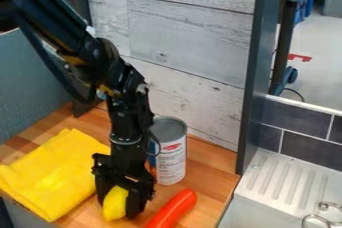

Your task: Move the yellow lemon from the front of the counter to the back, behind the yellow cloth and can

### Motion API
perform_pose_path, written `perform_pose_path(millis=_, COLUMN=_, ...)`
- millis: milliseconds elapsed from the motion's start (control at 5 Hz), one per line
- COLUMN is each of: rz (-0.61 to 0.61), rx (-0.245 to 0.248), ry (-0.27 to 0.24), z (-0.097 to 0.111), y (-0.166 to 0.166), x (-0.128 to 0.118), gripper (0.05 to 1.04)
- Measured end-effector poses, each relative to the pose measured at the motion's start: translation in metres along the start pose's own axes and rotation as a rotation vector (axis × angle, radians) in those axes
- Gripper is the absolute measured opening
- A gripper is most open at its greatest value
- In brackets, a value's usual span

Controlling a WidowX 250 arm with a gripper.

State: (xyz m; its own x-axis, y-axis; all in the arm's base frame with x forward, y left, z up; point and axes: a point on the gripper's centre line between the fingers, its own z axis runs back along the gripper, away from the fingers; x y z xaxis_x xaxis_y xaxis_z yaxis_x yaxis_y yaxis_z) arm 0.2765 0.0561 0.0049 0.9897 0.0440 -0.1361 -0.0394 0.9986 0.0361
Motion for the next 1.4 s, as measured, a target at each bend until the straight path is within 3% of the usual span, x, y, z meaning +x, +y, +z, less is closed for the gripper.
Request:
perform_pose_path(millis=200, rz=-0.012, rx=-0.022, ry=0.013, z=0.000, y=-0.003, x=-0.002, gripper=0.808)
perform_pose_path(millis=600, rz=-0.044, rx=-0.054, ry=-0.062, z=0.046, y=0.011, x=-0.007, gripper=0.808)
perform_pose_path(millis=1000, rz=-0.056, rx=-0.029, ry=-0.169, z=0.102, y=0.044, x=0.027, gripper=0.808)
perform_pose_path(millis=1400, rz=-0.057, rx=-0.021, ry=-0.169, z=0.096, y=0.069, x=0.065, gripper=0.808)
